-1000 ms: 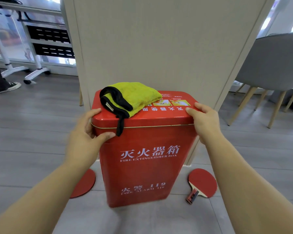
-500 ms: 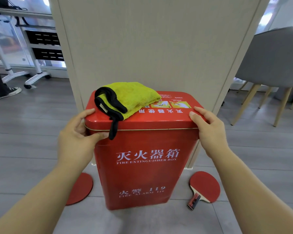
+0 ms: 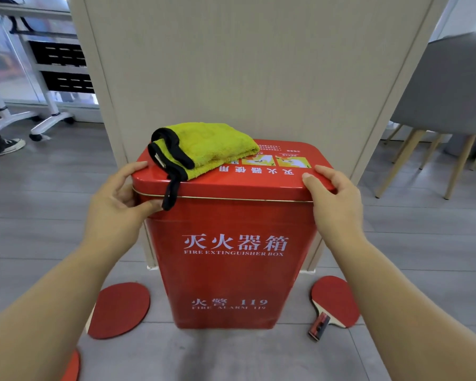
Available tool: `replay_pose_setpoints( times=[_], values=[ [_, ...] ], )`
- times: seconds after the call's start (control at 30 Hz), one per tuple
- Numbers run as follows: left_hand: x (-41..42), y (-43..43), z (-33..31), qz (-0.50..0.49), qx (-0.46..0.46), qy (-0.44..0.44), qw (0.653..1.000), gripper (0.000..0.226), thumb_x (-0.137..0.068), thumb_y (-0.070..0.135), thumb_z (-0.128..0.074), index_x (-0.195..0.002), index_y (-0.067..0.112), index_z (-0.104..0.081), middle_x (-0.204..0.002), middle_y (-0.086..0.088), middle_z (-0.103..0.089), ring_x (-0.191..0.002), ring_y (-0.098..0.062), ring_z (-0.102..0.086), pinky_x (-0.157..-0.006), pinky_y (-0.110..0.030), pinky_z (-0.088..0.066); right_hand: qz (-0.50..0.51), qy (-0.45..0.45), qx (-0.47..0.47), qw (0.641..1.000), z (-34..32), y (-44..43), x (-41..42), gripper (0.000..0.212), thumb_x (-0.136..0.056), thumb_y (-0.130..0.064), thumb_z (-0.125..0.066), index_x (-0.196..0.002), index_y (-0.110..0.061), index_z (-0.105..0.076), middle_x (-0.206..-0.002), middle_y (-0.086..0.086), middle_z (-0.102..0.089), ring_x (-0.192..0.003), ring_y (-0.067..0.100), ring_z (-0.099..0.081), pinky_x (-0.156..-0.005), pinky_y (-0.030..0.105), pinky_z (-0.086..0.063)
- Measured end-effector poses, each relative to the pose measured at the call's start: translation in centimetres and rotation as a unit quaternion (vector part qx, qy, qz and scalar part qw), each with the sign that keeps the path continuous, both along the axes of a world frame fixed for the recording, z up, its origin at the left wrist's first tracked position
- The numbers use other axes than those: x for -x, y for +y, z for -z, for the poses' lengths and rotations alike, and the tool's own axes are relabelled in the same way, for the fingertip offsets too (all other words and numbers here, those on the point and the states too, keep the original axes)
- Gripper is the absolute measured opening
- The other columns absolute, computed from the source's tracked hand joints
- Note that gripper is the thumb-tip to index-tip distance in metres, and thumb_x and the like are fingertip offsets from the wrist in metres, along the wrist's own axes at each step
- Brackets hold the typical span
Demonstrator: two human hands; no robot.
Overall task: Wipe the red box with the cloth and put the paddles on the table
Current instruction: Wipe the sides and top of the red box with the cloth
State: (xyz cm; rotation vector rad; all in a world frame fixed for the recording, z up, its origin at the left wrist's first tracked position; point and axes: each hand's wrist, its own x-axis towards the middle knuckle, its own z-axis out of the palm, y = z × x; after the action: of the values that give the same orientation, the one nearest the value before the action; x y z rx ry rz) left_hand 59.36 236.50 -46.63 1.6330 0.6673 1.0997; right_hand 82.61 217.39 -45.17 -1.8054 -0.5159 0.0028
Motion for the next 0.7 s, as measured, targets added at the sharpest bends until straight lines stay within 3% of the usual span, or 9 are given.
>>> replay_pose_setpoints(
  times=[0.1, 0.23, 0.33, 0.47, 0.6, 0.7],
  values=[
    [0.5, -0.1, 0.7, -0.016, 0.01, -0.013, 1.0, 0.065, -0.074, -0.014, -0.067, -0.105, 0.043, -0.058, -0.08, 0.016, -0.073, -0.078, -0.003, -0.066, -0.082, -0.03, -0.056, -0.002, -0.001, 0.006, 1.0, -0.7, 0.9, -0.1, 0.041, -0.081, -0.045, -0.064, -0.12, -0.033, -0.061, -0.123, -0.01, -0.058, -0.111, 0.012, -0.055, -0.099, 0.04, -0.045],
    [-0.3, -0.1, 0.8, -0.021, 0.004, -0.011, 1.0, 0.066, -0.07, -0.01, -0.072, -0.104, 0.045, -0.058, -0.082, 0.014, -0.074, -0.081, -0.009, -0.067, -0.087, -0.041, -0.052, -0.022, 0.007, 0.0, 1.0, -1.1, 1.7, -1.1, 0.051, -0.071, -0.053, -0.06, -0.12, -0.035, -0.062, -0.125, -0.008, -0.059, -0.111, 0.013, -0.057, -0.099, 0.042, -0.047],
    [-1.5, 0.0, 0.6, -0.019, -0.007, -0.005, 1.0, 0.066, -0.067, -0.011, -0.073, -0.107, 0.039, -0.057, -0.079, 0.019, -0.072, -0.077, -0.002, -0.066, -0.082, -0.031, -0.056, -0.019, 0.003, -0.005, 1.0, -0.4, 1.0, -1.8, 0.05, -0.072, -0.056, -0.059, -0.118, -0.036, -0.063, -0.122, -0.01, -0.061, -0.11, 0.011, -0.057, -0.1, 0.042, -0.046],
    [-2.5, 1.3, -0.6, -0.017, -0.012, 0.008, 1.0, 0.065, -0.066, -0.019, -0.069, -0.113, 0.024, -0.053, -0.066, 0.028, -0.068, -0.064, 0.011, -0.062, -0.06, -0.008, -0.05, -0.039, -0.003, -0.004, 0.999, 0.3, 0.7, -2.0, 0.043, -0.08, -0.056, -0.06, -0.119, -0.037, -0.061, -0.121, -0.012, -0.059, -0.112, 0.012, -0.057, -0.1, 0.042, -0.046],
    [-2.6, 2.1, -0.8, -0.013, -0.022, 0.023, 0.999, 0.064, -0.067, -0.02, -0.067, -0.113, 0.022, -0.052, -0.066, 0.029, -0.067, -0.063, 0.011, -0.062, -0.058, -0.007, -0.048, -0.028, -0.015, -0.002, 1.0, 0.7, 0.9, -1.9, 0.045, -0.082, -0.057, -0.058, -0.122, -0.036, -0.06, -0.124, -0.011, -0.059, -0.112, 0.012, -0.056, -0.1, 0.042, -0.046],
    [-2.5, 2.3, -0.3, -0.021, -0.02, 0.023, 0.999, 0.066, -0.067, -0.021, -0.067, -0.108, 0.031, -0.054, -0.074, 0.017, -0.071, -0.065, 0.009, -0.063, -0.061, -0.01, -0.051, -0.025, -0.017, 0.007, 1.0, 0.7, 1.0, -1.8, 0.046, -0.084, -0.058, -0.056, -0.124, -0.036, -0.057, -0.126, -0.01, -0.057, -0.113, 0.012, -0.055, -0.1, 0.043, -0.045]
  ],
)
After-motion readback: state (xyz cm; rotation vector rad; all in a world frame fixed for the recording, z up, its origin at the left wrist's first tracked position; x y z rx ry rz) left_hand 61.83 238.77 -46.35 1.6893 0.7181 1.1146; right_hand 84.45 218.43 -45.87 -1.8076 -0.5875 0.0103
